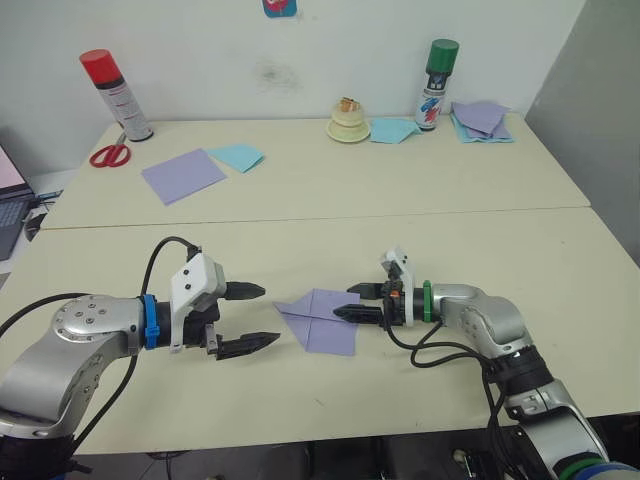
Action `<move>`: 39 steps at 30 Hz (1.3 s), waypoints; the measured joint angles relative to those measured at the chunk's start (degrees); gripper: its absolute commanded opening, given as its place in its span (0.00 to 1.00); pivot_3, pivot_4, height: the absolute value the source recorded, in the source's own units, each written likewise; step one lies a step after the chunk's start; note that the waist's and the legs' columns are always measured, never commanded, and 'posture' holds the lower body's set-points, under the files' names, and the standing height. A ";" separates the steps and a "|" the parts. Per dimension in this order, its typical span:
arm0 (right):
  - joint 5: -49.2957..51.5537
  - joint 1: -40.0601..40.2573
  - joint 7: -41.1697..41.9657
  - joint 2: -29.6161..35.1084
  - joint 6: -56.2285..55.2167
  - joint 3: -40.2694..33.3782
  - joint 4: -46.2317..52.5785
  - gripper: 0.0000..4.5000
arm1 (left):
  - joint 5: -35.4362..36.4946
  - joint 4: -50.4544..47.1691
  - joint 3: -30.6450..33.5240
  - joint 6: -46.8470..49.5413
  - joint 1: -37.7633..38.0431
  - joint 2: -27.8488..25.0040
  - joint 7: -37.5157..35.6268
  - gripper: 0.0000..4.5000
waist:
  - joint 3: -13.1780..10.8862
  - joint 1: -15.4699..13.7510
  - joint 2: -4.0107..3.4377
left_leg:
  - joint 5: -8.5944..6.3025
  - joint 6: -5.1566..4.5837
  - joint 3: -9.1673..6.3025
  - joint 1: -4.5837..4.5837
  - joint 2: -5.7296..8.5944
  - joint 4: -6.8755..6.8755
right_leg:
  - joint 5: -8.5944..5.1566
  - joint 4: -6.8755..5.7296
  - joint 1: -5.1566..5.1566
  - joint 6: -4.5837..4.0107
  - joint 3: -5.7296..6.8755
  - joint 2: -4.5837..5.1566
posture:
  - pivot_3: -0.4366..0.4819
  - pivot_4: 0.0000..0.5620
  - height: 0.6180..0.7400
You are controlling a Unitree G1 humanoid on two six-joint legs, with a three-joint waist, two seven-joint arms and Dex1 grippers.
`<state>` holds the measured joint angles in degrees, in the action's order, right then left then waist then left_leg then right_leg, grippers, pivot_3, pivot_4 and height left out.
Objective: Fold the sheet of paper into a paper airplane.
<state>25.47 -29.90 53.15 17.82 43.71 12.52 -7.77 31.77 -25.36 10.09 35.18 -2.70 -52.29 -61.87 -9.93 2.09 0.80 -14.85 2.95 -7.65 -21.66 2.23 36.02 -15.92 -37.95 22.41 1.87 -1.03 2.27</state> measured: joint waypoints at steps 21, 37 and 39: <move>-10.53 -1.78 1.73 1.75 -28.46 2.39 4.71 0.01 | 1.39 1.97 5.69 -1.03 5.31 0.66 2.98 1.00 | -0.12 0.00 -0.10 | 0.01 0.01 0.02 -0.01 -0.02 0.01 | -0.01 -0.05 0.09 0.03 0.03 -0.04 | 0.48 0.27 1.00; -34.67 2.83 -6.55 9.66 -85.74 18.20 -11.34 0.42 | -1.63 5.17 4.87 -5.54 5.84 2.87 4.84 1.00 | -0.13 -0.23 0.10 | 0.03 0.06 0.01 0.07 0.01 0.05 | 0.02 -0.03 -0.12 -0.01 -0.04 0.00 | 0.48 0.27 1.00; -26.17 4.98 -0.08 12.05 -79.67 18.19 -6.80 0.58 | -1.61 5.22 4.84 -5.41 5.62 2.82 4.87 1.00 | -0.21 -0.29 0.10 | 0.04 0.06 -0.03 0.09 -0.01 0.07 | 0.01 -0.04 -0.13 -0.01 -0.03 0.01 | 0.48 0.27 1.00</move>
<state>-0.69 -24.91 53.07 29.87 -35.95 30.71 -14.57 30.15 -20.14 14.92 29.77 2.92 -49.47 -57.00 -10.13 1.80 0.90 -14.81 3.01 -7.68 -21.57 2.22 36.09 -15.90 -37.99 22.28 1.86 -1.06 2.27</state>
